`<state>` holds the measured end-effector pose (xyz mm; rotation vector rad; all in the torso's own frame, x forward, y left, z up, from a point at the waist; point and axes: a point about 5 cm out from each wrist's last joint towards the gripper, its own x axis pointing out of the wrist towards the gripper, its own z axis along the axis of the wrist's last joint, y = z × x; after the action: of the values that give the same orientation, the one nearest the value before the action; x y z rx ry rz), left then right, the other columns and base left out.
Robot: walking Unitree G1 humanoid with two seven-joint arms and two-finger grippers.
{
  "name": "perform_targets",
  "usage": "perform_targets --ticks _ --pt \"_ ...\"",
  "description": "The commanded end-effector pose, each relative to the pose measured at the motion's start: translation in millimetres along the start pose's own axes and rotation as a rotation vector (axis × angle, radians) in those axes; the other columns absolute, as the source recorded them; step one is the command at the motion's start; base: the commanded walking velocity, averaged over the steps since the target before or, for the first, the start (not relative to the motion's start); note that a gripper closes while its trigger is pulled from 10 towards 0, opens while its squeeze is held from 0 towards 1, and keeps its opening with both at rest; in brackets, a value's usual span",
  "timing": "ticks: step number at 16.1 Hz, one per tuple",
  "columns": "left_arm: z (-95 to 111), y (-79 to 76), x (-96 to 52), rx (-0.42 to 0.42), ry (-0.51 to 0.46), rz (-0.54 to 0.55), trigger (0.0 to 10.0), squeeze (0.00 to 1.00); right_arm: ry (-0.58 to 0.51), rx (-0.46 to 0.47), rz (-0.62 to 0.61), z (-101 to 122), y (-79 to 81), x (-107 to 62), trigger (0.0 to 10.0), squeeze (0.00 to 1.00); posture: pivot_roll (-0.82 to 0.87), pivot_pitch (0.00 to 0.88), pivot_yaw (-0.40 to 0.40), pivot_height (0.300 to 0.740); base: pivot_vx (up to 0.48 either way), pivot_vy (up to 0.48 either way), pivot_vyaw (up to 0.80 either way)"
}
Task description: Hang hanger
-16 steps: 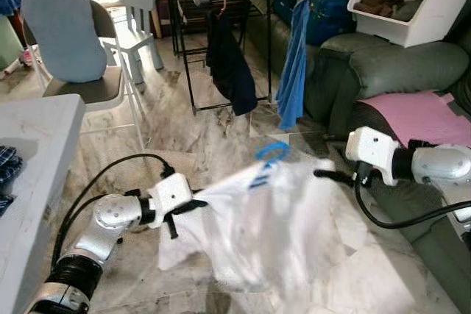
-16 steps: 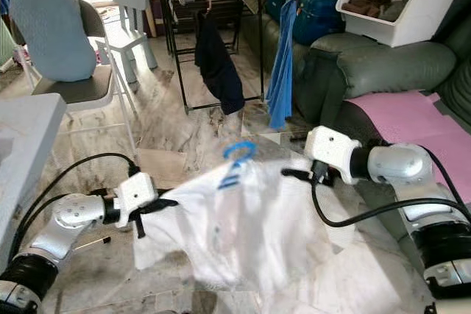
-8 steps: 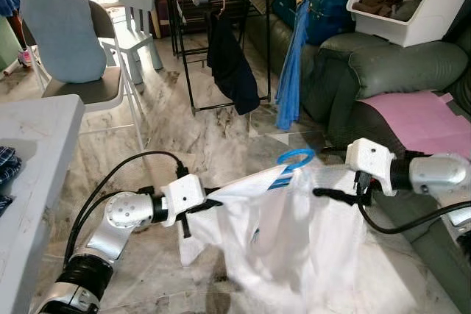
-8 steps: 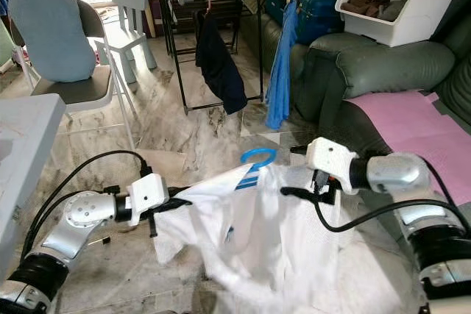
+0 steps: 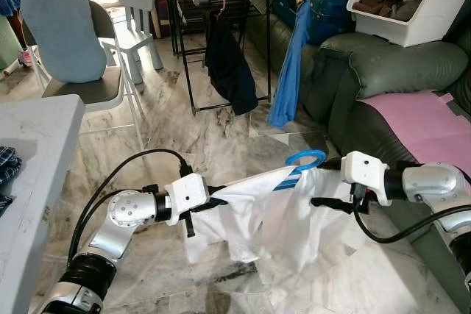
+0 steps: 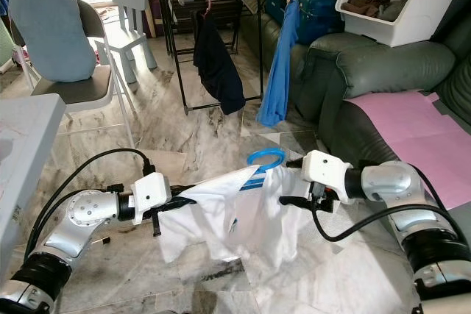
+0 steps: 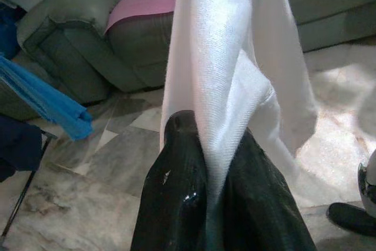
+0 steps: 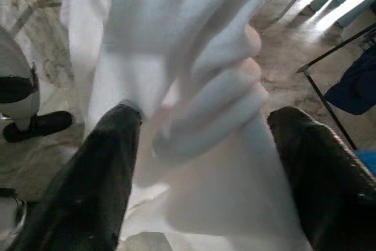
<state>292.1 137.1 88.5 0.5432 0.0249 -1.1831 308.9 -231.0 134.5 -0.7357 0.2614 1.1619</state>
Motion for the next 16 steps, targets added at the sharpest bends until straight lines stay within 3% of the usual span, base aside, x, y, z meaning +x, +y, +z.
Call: perform_targets --ticks 1,8,16 --pt "14.0 10.9 2.0 0.052 -0.064 0.04 0.0 0.0 0.012 -0.011 0.037 -0.3 0.2 -0.9 0.0 0.0 -0.15 0.0 0.007 0.74 0.0 0.0 0.0" --pt "8.6 11.4 1.8 0.083 -0.037 0.045 0.0 0.0 -0.012 0.032 0.051 2.6 -7.2 -11.5 0.0 0.0 -0.15 0.0 0.012 0.74 0.0 0.0 0.0" --pt "7.3 11.5 4.6 0.088 -0.039 0.046 0.0 0.0 -0.029 0.078 0.088 -1.2 2.0 -9.0 0.0 0.0 -0.15 0.0 0.007 0.74 0.0 0.0 0.0"
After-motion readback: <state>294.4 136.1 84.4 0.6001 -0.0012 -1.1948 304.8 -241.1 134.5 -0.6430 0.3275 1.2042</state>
